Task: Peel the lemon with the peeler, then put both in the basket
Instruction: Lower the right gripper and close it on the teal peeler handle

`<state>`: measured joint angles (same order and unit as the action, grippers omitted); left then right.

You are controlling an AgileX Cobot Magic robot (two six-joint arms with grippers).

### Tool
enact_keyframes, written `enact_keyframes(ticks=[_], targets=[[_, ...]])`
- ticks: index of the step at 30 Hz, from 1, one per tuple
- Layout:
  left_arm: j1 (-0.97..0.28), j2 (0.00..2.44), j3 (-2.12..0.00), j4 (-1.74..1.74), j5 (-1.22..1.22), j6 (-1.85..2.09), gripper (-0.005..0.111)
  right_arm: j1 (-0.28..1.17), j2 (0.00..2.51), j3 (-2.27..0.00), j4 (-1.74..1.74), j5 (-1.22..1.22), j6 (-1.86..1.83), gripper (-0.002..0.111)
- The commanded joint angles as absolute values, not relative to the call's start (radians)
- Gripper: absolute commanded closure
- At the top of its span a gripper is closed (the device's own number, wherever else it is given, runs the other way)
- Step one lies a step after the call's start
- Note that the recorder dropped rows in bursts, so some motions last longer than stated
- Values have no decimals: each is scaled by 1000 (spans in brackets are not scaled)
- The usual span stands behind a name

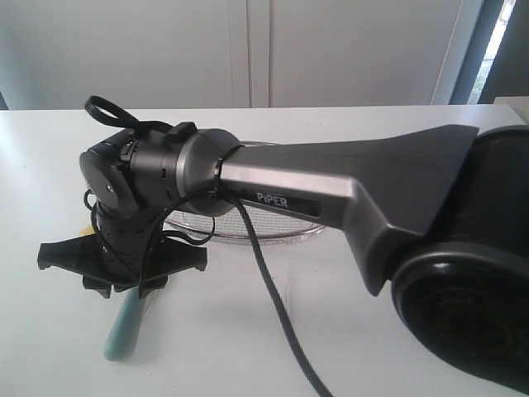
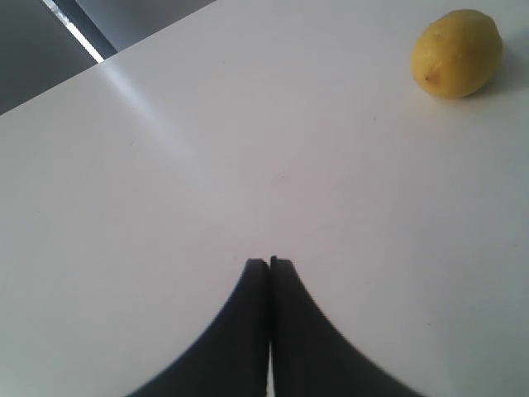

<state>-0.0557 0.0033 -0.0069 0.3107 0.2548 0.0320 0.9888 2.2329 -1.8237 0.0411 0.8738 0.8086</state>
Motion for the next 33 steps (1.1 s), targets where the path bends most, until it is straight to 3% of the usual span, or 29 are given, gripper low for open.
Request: enact_keyframes(ticks=[1,20,28,33], targets=[[-53,0,0,316,254,26,107,1016,2236,-1825,53,863,849,68],[-53,0,0,316,254,26,107,1016,2323,-1825,34,866,876,69],[-53,0,0,316,254,26,107,1016,2322,-1825,26,871,868,106],[-53,0,0,316,254,26,107,1016,2322,-1825,26,878,868,108]])
